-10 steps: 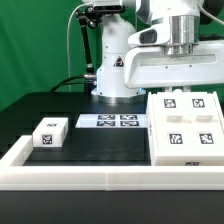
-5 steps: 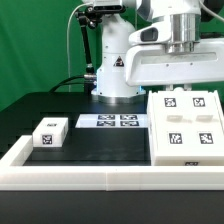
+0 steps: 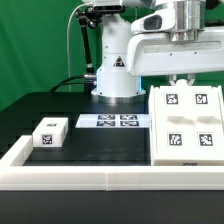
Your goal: Assemble cabinet
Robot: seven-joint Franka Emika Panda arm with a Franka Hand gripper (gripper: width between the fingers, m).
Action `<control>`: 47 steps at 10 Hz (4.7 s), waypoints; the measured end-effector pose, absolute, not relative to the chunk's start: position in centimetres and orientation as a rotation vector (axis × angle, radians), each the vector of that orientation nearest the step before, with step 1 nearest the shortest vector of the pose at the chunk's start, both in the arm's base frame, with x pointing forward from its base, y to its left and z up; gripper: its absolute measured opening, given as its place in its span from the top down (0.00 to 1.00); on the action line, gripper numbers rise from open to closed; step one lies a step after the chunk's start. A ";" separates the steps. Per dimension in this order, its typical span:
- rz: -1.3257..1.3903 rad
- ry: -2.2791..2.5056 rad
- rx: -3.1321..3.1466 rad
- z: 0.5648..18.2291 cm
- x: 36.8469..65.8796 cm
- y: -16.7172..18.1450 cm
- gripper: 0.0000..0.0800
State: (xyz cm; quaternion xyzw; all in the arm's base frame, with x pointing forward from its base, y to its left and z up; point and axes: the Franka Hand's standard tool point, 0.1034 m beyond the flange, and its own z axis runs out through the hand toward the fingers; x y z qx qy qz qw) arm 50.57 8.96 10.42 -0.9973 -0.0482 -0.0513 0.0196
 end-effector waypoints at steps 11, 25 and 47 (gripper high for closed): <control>-0.111 -0.155 -3.093 12.1 52.2 9.3 1.00; -0.057 -0.159 -3.095 13.4 53.2 8.9 1.00; -0.006 -0.247 -3.122 9.2 47.9 -2.4 0.00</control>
Offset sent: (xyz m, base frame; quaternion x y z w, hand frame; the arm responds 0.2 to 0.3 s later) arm 0.0072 -0.0035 0.0053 0.0021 -0.0087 -0.0065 0.9999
